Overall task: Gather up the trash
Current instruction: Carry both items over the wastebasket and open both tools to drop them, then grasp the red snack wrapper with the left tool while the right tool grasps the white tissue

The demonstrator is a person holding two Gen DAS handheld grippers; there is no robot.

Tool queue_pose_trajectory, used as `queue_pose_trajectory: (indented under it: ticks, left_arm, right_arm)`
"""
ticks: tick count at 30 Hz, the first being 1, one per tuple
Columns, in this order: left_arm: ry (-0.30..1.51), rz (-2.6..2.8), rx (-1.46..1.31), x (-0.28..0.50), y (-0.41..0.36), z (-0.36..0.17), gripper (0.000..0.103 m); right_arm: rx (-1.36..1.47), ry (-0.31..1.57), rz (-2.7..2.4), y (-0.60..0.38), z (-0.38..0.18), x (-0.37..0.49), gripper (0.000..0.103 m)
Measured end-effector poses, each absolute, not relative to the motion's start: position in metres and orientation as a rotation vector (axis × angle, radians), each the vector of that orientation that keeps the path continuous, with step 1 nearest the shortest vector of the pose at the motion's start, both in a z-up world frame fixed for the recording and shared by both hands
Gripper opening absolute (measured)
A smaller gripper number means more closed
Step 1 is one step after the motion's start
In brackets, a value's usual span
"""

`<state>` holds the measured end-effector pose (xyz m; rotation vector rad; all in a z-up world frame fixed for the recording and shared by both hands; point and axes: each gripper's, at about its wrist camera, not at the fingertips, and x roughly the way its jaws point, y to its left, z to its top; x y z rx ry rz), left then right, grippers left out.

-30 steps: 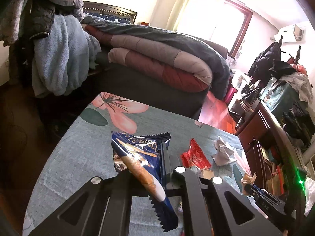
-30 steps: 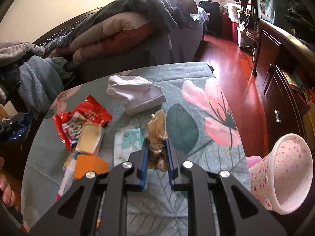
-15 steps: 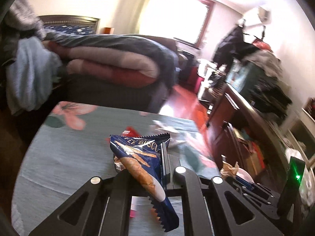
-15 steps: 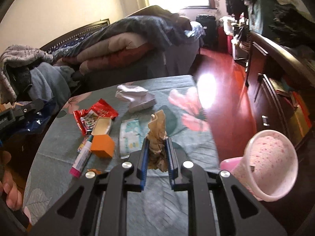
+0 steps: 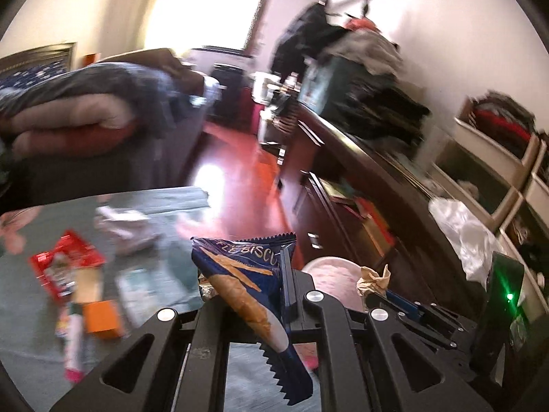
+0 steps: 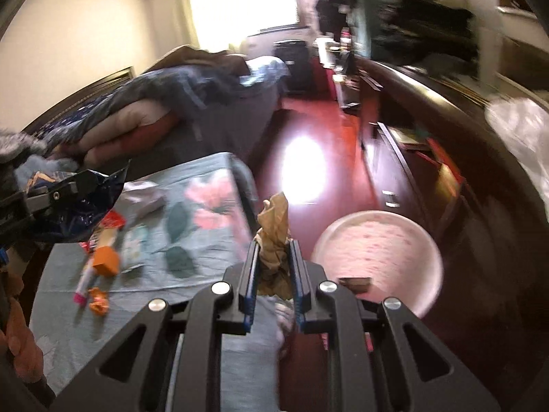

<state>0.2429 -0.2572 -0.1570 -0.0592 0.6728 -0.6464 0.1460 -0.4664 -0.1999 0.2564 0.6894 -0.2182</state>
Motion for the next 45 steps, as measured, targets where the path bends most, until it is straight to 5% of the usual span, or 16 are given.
queue_pose_trajectory:
  ticks: [20,22,24,29,38,45]
  left_arm:
    - [0.858,-0.889,0.071,0.281,-0.452,-0.234,0.011]
    - [0.872,-0.911,0.067,0.286,-0.459,-0.239,0.022]
    - [0.873,-0.925,0.034,0.292,-0.461,-0.243,0.047]
    - [0.848,-0.916,0.003,0.300,-0.462,-0.242,0.064]
    - [0.826,-0.860,-0.023,0.305,-0.441,-0.230,0.068]
    - [0.768,-0.716,0.018,0.298,-0.395,-0.214,0.082]
  right_arm:
    - [0.371,0.751,-0.394,-0.593,-0.271,0.158,0.023]
    - [0.367,0.754,-0.397,-0.596,-0.278,0.163,0.025]
    - [0.357,0.753,-0.403,-0.598,-0.282,0.166,0.029]
    - [0.354,0.766,-0.404,-0.604,-0.293,0.173,0.037]
    - [0.342,0.766,-0.401,-0.598,-0.292,0.174,0.049]
    - [0.336,0.744,-0.344,-0.566,-0.269,0.169,0.062]
